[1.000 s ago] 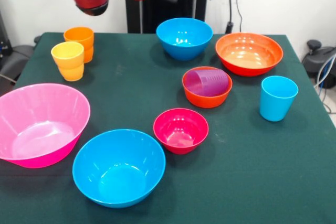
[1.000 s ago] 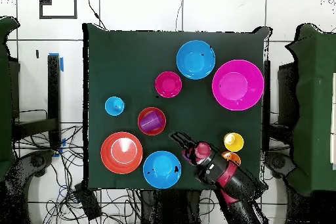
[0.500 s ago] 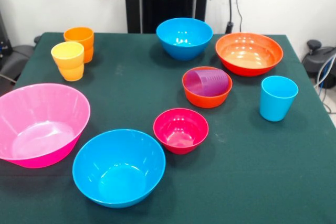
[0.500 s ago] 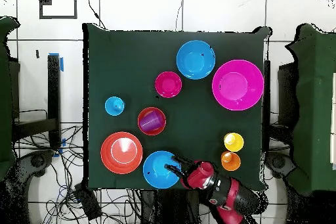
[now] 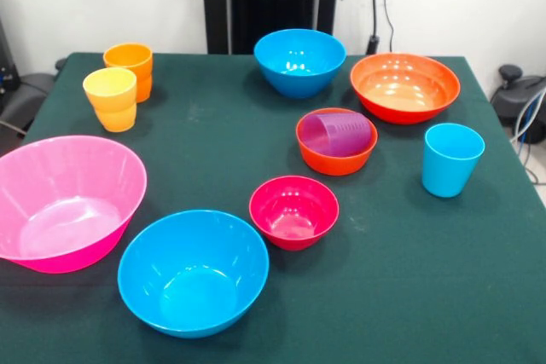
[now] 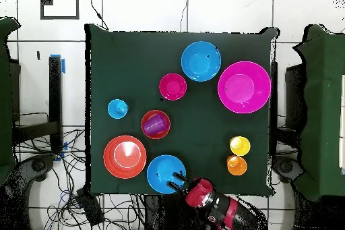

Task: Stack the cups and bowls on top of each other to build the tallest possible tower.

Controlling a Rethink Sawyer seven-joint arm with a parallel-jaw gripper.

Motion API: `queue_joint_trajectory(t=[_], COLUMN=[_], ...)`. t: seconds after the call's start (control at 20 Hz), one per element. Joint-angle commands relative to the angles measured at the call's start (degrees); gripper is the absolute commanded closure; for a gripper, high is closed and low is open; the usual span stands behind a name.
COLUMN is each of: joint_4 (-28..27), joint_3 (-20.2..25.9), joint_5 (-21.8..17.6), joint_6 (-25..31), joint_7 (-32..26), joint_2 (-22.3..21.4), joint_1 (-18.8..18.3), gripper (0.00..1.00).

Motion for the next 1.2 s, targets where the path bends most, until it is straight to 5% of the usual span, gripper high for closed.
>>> queue_joint_trajectory(t=[0.05, 0.15, 0.8, 1.2], joint_4=[-20.7, -23.45, -31.48, -33.66], joint_3=[-7.48, -7.09, -4.08, -2.29], joint_5=[-11.31, -14.27, -14.09, -17.28], joint_6=[-11.79, -12.29, -4.42, -6.53], joint_7=[-9.67, -10.42, -15.65, -14.43], joint_2=[6.63, 7.93, 14.53, 12.82], joint_1=[0.61, 1.0, -0.86, 0.07], gripper=[0.0, 0.0, 0.0, 0.0])
